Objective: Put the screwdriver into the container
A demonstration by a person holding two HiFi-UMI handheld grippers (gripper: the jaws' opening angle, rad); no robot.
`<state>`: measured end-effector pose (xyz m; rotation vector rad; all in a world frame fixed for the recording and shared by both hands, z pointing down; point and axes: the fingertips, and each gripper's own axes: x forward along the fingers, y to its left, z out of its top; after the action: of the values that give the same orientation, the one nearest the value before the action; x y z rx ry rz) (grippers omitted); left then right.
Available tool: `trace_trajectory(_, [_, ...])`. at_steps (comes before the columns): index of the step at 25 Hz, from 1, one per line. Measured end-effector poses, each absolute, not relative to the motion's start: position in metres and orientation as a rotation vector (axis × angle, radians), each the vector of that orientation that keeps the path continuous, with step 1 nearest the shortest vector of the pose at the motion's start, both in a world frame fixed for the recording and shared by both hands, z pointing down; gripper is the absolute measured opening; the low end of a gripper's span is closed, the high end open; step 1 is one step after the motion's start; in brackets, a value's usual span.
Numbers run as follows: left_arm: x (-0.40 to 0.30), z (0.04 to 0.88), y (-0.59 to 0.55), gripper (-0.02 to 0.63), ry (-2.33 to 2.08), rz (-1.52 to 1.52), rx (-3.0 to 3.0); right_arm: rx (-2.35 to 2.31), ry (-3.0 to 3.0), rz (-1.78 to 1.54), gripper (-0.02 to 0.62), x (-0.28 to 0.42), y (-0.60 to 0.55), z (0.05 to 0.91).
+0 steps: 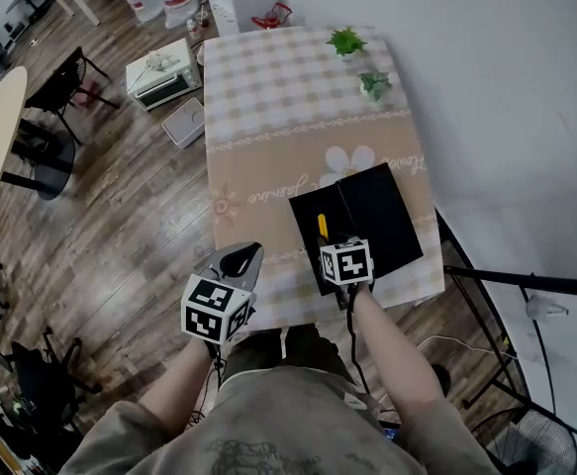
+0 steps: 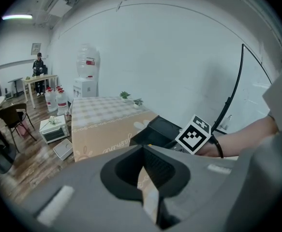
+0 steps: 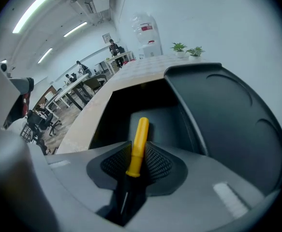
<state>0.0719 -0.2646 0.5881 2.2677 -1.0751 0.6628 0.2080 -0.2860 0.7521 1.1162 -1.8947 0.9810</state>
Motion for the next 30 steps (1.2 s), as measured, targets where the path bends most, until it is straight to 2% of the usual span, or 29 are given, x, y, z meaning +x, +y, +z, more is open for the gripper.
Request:
trace_trajectory(3, [0.067,0.589,-0.264,0.0,-1.085,0.663,2.262,1.118,-1.891,0.958,0.139,0.209,-0.285,0.747])
trace_trajectory(6, [0.06,0.584,-0.266,0.0,-1.106,0.657,2.264,1.136,-1.935,0.943,0.135,0.208,-0.287,0.727])
trace_trajectory(13, [0.05,0.544,-0.285,0.0,-1.186,0.607,2.336,1.187,-2.139,0.829,0.092,0.206,-0.302,0.634])
trace_trajectory(26, [0.067,0.399,-0.305,0.0,-1.303,0.47,2.684,1.406,-2.514,0.466,0.029,0.22,-0.293,0.415])
trace_trajectory(30, [0.075,0.356,-0.298,0.0,-1.336,0.425,2.79,1.464,-2.596,0.349,0.028,0.228,-0.275,0.365])
